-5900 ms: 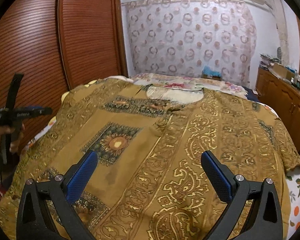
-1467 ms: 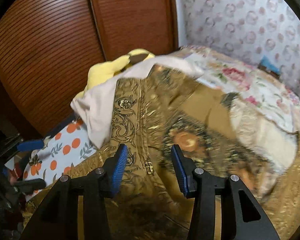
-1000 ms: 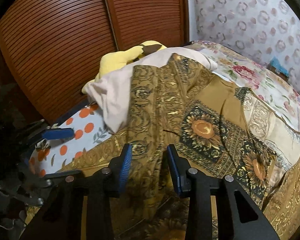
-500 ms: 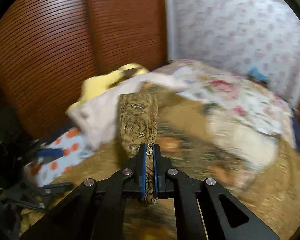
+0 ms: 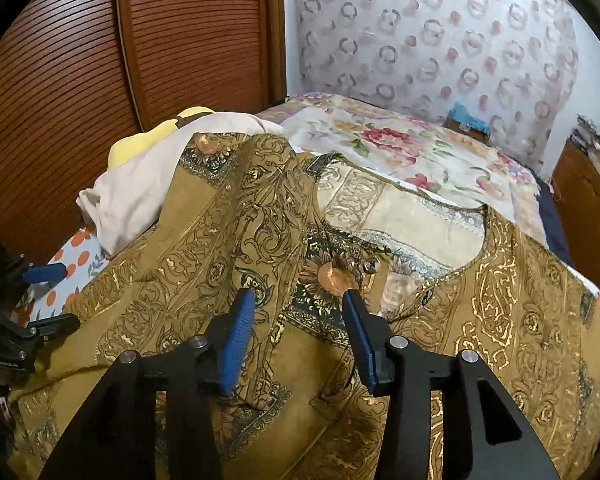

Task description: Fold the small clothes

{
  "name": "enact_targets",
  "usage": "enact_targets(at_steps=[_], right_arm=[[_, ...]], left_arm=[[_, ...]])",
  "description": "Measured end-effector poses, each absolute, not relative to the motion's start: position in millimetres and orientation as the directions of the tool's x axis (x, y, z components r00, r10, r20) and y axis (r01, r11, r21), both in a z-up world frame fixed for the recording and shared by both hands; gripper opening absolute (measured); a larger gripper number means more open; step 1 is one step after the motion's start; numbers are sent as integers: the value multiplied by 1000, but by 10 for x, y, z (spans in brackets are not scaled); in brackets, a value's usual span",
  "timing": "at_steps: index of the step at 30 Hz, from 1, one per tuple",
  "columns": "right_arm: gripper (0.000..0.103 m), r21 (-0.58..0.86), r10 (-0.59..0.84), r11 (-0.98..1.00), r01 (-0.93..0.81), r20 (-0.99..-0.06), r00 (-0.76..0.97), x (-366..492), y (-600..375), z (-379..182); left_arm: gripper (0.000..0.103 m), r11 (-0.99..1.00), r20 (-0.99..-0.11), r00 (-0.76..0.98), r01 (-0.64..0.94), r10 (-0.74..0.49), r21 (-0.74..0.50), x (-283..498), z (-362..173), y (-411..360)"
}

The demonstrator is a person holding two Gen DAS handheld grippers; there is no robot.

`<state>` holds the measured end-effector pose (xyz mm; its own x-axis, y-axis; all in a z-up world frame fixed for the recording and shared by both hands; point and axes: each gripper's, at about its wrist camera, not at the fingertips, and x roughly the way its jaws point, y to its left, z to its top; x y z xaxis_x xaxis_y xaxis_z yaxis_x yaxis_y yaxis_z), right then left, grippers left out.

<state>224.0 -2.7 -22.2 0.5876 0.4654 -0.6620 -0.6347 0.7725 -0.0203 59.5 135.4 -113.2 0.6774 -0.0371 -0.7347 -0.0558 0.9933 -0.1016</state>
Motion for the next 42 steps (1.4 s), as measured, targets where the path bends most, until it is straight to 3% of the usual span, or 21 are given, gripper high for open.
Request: enact_targets(at_steps=[3,5,8,13,22,29,30,34,42], right_arm=[[47,-32,462,775,-631,-652,601,2196,-106,-173],[49,-42,446,785,-619,-654,611,2205,-189,-186],[59,-64,411,802,-594,-663,626,2230,-339,-249],[60,-85,356,825,-559,-689,631,2284,-485,-402],[65,-28,375,835,-550,-703,604,2386,-562,-487],[67,-45,363,838,-544,-700,616,2392,-543,-483],[67,-48,361,838,-544,-699,618,2384,-549,-485],[67,-54,359,837,-544,-697,621,2367,-545,-489],[67,-39,369,835,-548,-700,612,2379,-582,-494]], left_arm=[[79,994,-716,697,-44,-43,-102,607,-1069,1364],[73,995,-707,705,-24,-54,-100,651,-1007,1351],[66,994,-692,717,9,-80,-106,767,-895,1314],[52,990,-691,711,56,-130,-128,1073,-802,1255],[52,992,-727,675,83,-125,-93,1714,-922,1158],[44,993,-774,622,53,-118,-109,2014,-1032,1223],[41,992,-773,621,57,-126,-116,2027,-1014,1225],[7,991,-776,616,87,-137,-105,2051,-955,1177],[5,992,-723,679,81,-125,-95,1923,-532,1470]])
